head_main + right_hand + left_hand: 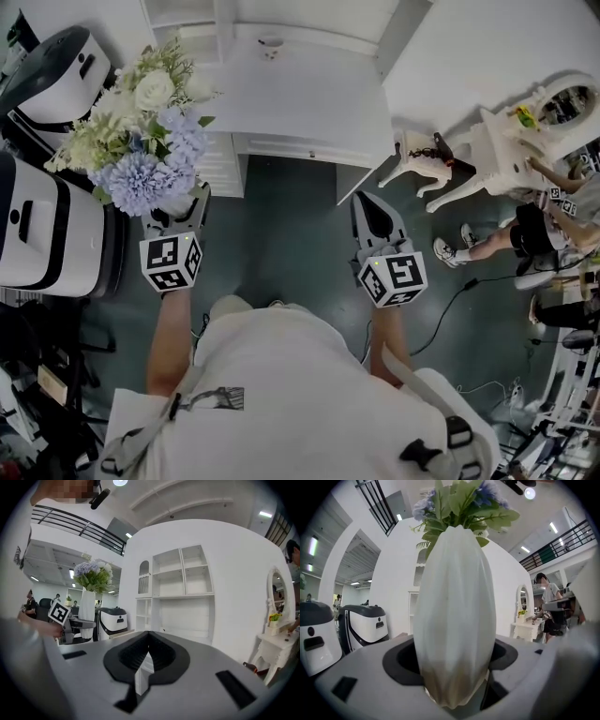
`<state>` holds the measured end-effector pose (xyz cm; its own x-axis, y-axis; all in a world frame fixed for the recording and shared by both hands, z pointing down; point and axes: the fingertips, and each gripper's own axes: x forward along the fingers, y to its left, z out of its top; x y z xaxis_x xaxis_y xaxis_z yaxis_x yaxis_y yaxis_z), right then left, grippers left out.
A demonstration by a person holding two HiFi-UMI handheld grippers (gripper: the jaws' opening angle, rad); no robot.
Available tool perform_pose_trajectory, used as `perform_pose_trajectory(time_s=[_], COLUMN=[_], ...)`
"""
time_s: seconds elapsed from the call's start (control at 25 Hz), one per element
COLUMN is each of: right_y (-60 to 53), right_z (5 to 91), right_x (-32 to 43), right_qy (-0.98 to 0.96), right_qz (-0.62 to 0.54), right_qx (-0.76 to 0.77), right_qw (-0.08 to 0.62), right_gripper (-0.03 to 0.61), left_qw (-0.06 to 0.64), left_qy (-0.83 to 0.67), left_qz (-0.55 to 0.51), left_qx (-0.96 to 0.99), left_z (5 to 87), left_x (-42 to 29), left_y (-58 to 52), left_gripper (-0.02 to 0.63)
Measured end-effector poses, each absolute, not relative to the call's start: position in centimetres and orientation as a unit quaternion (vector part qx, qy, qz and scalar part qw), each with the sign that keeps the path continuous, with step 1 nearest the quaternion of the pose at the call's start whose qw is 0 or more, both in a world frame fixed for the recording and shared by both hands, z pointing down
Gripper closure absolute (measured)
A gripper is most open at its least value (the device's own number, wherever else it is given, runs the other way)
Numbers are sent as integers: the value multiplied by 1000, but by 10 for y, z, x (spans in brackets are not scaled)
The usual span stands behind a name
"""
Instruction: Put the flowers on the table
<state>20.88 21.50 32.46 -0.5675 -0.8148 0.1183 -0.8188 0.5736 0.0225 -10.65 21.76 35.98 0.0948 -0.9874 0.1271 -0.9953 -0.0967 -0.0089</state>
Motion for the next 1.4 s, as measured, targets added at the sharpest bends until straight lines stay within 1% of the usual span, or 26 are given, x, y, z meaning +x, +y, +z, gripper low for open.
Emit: perform_pose_trajectory(time_s=[0.24, 0.52, 0.72, 0.84, 1.0, 1.16, 1.24, 1.4], right_y=[202, 195, 144, 101, 43, -19, -29, -26], right_z=[326, 359, 371, 361, 344, 339, 342, 343], right_x=[199, 177, 179, 176, 145, 100, 87, 83], right_qy=[-890, -890, -881, -874, -871, -869, -868, -864], right_qz=[30, 31, 33, 28, 16, 19, 17, 12], right_qx=[452, 448, 462, 475, 479, 481, 480, 487], right_qw=[47, 73, 94, 100, 109, 117, 123, 126], right_gripper=[569, 569, 569, 569, 569, 569, 569, 569], left_qw=[36, 48, 65, 65, 61, 72, 77, 80], left_qy=[-672, -660, -644, -629, -612, -595, -589, -582], left_qz=[63, 55, 48, 44, 40, 42, 40, 34], left_qx=[737, 748, 760, 774, 788, 799, 803, 809], left_z=[354, 389, 411, 411, 403, 406, 413, 418], left_x=[-110, -117, -115, -112, -129, -158, -163, -162], left_y=[216, 191, 126, 79, 20, -44, -57, -64], left_gripper=[245, 244, 244, 245, 244, 244, 244, 245])
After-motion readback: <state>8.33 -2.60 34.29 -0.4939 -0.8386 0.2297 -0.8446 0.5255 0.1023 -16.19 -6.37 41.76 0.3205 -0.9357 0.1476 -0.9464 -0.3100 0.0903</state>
